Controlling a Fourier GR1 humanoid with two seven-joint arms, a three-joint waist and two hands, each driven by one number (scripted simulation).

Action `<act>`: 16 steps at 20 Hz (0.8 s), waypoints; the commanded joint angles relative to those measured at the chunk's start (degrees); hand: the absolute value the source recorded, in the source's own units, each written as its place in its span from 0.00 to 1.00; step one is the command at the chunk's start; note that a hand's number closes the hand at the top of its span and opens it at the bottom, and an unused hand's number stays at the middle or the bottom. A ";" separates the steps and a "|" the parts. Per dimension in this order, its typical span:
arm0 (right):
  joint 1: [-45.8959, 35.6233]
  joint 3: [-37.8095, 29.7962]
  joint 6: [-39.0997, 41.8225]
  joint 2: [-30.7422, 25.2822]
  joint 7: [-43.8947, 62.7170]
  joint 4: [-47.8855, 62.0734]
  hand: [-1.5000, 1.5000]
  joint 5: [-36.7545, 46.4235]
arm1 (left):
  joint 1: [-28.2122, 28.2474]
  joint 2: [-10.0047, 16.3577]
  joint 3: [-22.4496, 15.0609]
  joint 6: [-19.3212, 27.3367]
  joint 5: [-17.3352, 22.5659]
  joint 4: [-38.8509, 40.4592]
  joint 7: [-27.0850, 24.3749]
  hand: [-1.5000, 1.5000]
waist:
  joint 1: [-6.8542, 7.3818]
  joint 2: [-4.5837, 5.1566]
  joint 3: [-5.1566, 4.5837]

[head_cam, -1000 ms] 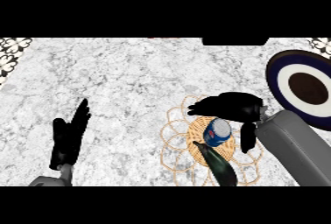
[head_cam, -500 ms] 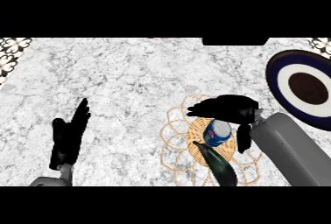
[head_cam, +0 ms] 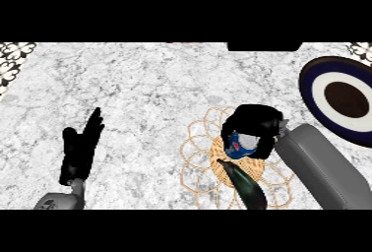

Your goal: Pick the can from the placemat and place it in the plate

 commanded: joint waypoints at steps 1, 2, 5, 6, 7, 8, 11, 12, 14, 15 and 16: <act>-0.01 -1.97 1.70 0.20 -4.02 -1.06 1.00 1.63 | -1.03 0.07 0.32 -0.45 -1.56 -1.71 2.30 0.50 | -0.13 -0.01 0.03; 2.25 -1.37 -0.44 1.99 -2.03 -2.40 1.00 3.11 | 0.43 0.73 2.19 -2.20 -0.36 0.94 -1.00 0.50 | -0.17 -0.01 0.02; 3.91 -5.40 -7.88 -0.64 -0.57 -0.41 1.00 3.27 | -1.73 1.33 3.22 -1.73 -0.08 1.36 0.80 0.50 | -0.61 0.00 0.03; 5.10 -7.60 -10.01 0.25 5.20 0.58 1.00 3.58 | 2.05 0.62 1.72 -0.47 -0.64 -3.14 0.82 0.50 | -0.50 -0.19 0.06; 6.28 -9.34 -12.57 1.55 9.70 -0.40 1.00 3.91 | 1.57 -0.52 1.31 -0.23 -0.74 -1.01 -0.19 0.50 | -1.31 -0.25 0.04; 6.97 -12.48 -18.01 -0.30 9.59 3.32 1.00 4.59 | 0.21 -1.12 1.19 0.71 -1.15 -0.87 0.43 0.50 | -1.45 0.15 0.14; 11.13 -18.59 -26.46 -1.08 16.38 2.26 1.00 4.97 | 2.66 -0.52 1.98 0.13 -0.23 -1.54 0.17 0.50 | -2.14 -0.26 0.12; 10.84 -20.91 -28.82 -1.13 17.52 2.37 1.00 4.57 | 3.86 -0.37 1.48 -0.76 -0.35 -1.36 -1.71 0.50 | -1.62 -0.16 0.09; 13.46 -22.01 -35.30 -0.85 18.08 -0.79 1.00 5.84 | 1.31 0.36 2.03 -0.48 -0.41 -2.55 1.48 0.50 | -1.78 -0.28 0.10; 15.27 -23.88 -37.18 -2.84 15.36 -2.49 1.00 4.61 | 2.47 0.06 2.13 -1.15 -0.15 -0.62 -0.86 0.50 | -1.95 -0.23 0.06; 15.49 -23.88 -37.44 -2.09 16.74 -3.73 1.00 5.12 | 4.43 -0.69 0.97 -0.60 -0.73 -3.68 -0.92 0.50 | -0.97 -0.26 0.05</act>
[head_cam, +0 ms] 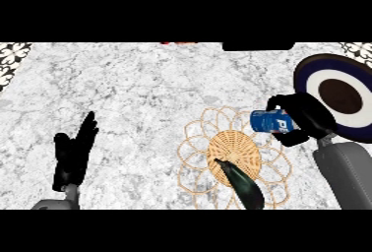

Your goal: Pick the can from the placemat and place it in the plate

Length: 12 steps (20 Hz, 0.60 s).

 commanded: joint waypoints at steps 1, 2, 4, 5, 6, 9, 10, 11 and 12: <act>2.95 -4.68 -6.38 -1.46 2.43 -6.67 1.00 -0.22 | -0.04 -1.18 -1.51 0.56 -1.13 -1.22 1.05 0.50 | 0.21 -0.04 -0.04; 4.26 -4.85 -6.59 -0.12 3.66 -9.75 1.00 -0.88 | -0.20 0.15 -0.59 -0.77 -0.52 -0.86 1.34 0.50 | 0.26 -0.04 -0.06; 7.74 -6.75 -8.21 0.26 3.59 -15.42 1.00 -3.10 | 1.60 0.17 0.05 -1.24 0.57 -1.88 1.02 0.50 | -0.05 -0.19 -0.06; 6.48 -8.88 -9.10 0.18 2.71 -16.89 1.00 -5.19 | 0.26 -0.08 0.67 -0.19 -0.47 1.18 -1.07 0.50 | -0.46 -0.14 -0.08; 6.69 -9.49 -10.58 1.40 5.88 -19.28 1.00 -4.36 | 1.58 -0.87 -0.60 0.55 -0.78 -2.12 0.82 0.50 | -0.18 -0.30 -0.06; 8.63 -13.75 -12.88 -0.13 5.96 -23.17 1.00 -5.82 | 0.41 2.33 2.49 -2.48 0.70 0.97 -0.92 0.50 | 0.02 0.00 -0.08; 7.51 -17.26 -10.56 -2.70 6.44 -23.18 1.00 -8.29 | -1.73 -0.84 0.07 0.61 -1.28 -0.01 1.82 0.50 | -0.07 0.02 -0.05; 9.30 -16.62 -10.20 -1.74 9.04 -25.51 1.00 -6.75 | 2.30 -1.06 -0.59 0.03 -1.26 -2.02 0.38 0.50 | 0.65 0.04 -0.06; 9.77 -17.94 -10.41 -1.51 8.89 -25.24 1.00 -7.88 | -2.16 -2.05 -0.69 0.79 -2.30 1.33 0.58 0.50 | 0.48 0.15 -0.06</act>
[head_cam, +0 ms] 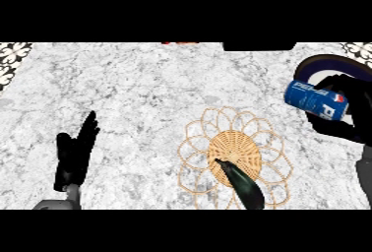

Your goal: Pick the can from the placemat and place it in the plate

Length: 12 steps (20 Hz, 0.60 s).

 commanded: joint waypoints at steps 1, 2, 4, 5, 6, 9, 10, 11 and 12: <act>2.04 -4.48 -1.06 0.51 3.47 -3.51 1.00 -1.33 | 0.32 1.01 0.60 -1.87 0.54 -2.33 1.62 0.50 | 0.77 0.16 0.02; 0.74 -7.82 -1.62 -2.12 -1.16 1.60 1.00 -3.83 | -3.96 -0.95 0.86 -0.58 -0.47 3.71 -0.73 0.50 | 0.66 0.31 0.02; -0.13 -8.86 -0.43 -2.09 1.77 2.47 1.00 -3.44 | -1.92 -1.13 1.11 -1.58 0.35 2.68 -0.89 0.50 | 0.92 0.28 0.01; -2.75 -10.05 2.87 -4.32 3.44 1.76 1.00 -4.54 | 0.45 -2.25 -1.10 0.30 -2.25 1.15 -0.78 0.50 | 1.03 0.24 0.01; -4.18 -10.93 3.33 -4.79 2.09 3.56 1.00 -6.01 | -3.36 -1.87 0.44 -0.95 -1.63 4.92 -1.41 0.50 | 0.95 0.30 0.01; -12.11 -12.47 0.52 -6.58 1.50 17.07 1.00 -4.13 | 0.50 -1.94 -1.42 -0.54 -2.32 -2.07 1.16 0.50 | 1.78 0.41 0.04; -7.90 -12.27 -1.20 -5.96 -1.51 16.74 1.00 -3.83 | 0.68 0.34 1.57 -3.84 0.09 -0.83 0.15 0.50 | 1.34 0.33 0.03; -12.11 -12.21 -1.99 -7.01 -2.44 22.74 1.00 -2.93 | 1.25 -2.48 -1.06 -1.04 -3.08 1.99 -3.60 0.50 | 1.62 0.46 0.03; -14.58 -13.59 -0.33 -9.43 -3.32 26.55 1.00 -3.99 | 1.70 -0.66 -0.29 -2.05 -1.37 -4.72 2.23 0.50 | 2.00 0.44 0.06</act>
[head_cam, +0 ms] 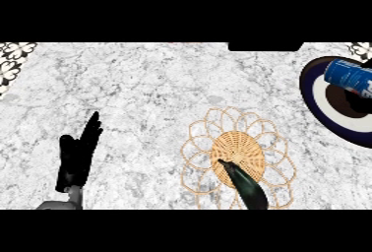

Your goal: Pick the can from the placemat and place it in the plate

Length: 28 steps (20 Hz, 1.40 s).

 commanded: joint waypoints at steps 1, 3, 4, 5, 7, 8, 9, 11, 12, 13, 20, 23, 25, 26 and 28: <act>-5.61 -2.05 -1.87 -2.88 -4.16 13.40 1.00 0.26 | -0.56 -0.50 0.25 -0.14 -0.70 0.40 0.19 0.50 | 0.18 0.10 0.01; -8.16 -3.61 -5.44 -3.81 -9.46 22.30 1.00 -0.15 | -1.85 -2.32 -0.09 1.35 -1.58 3.72 -1.10 0.50 | 0.44 0.28 0.04; -8.40 -1.16 -4.39 -3.31 -5.12 19.04 1.00 2.29 | -1.90 0.48 2.52 -2.11 0.72 2.43 -0.72 0.50 | 0.07 0.05 0.00; -10.68 -2.89 -4.31 -5.68 -7.91 25.33 1.00 1.58 | -2.96 -0.06 2.12 -1.01 0.05 2.48 0.46 0.50 | 0.36 0.19 0.02; -12.35 -2.46 -2.98 -6.93 -8.18 29.51 1.00 2.26 | -4.80 -0.89 2.57 -1.01 0.31 5.09 -0.32 0.50 | 0.33 0.24 0.01; -10.40 -1.33 -3.95 -6.08 -8.86 32.70 1.00 4.11 | -1.31 -1.01 0.74 -1.03 -0.32 1.48 -0.68 0.50 | 1.17 0.43 0.07; -14.87 -0.15 -1.13 -6.34 -5.86 34.26 1.00 4.91 | -2.82 -0.98 1.16 -1.36 -0.25 3.01 -0.85 0.50 | 1.04 0.38 0.03; -14.64 -1.14 0.58 -8.11 -10.89 40.15 1.00 3.79 | -1.19 -1.94 -0.11 -0.18 -1.48 1.62 -1.18 0.50 | 1.52 0.54 0.09; -15.67 -1.27 -0.04 -9.32 -12.84 43.36 1.00 4.39 | -3.66 -1.78 -0.25 -0.37 -1.57 1.41 1.59 0.50 | 1.53 0.64 0.12; -16.83 -1.32 3.61 -9.81 -12.64 44.21 1.00 3.53 | -5.88 -0.33 1.81 -1.82 -0.19 3.46 1.60 0.50 | 1.21 0.61 0.09; -19.77 1.53 6.77 -11.97 -17.07 55.04 0.00 7.76 | -2.68 -1.48 0.15 -1.06 -1.75 1.44 0.32 0.50 | 1.86 0.75 0.16; -19.37 -0.41 10.48 -12.74 -25.43 54.37 0.00 4.36 | -3.73 -1.25 1.39 -0.28 -2.08 2.75 0.35 0.50 | 0.88 0.47 0.12; -20.38 -3.95 12.77 -14.51 -30.94 54.75 0.00 0.47 | 0.31 -1.56 0.09 -1.60 -1.50 1.11 -1.98 0.50 | 1.53 0.60 0.19; -19.85 -5.28 12.46 -11.60 -32.80 54.82 0.00 -1.48 | -0.21 -1.70 0.29 -1.85 -0.90 0.77 -1.39 0.50 | 1.38 0.54 0.21; -22.21 -10.66 17.61 -12.40 -35.47 54.78 0.00 -7.70 | -1.71 -0.32 1.38 -1.83 -0.82 -0.22 0.85 0.50 | 0.86 0.28 0.27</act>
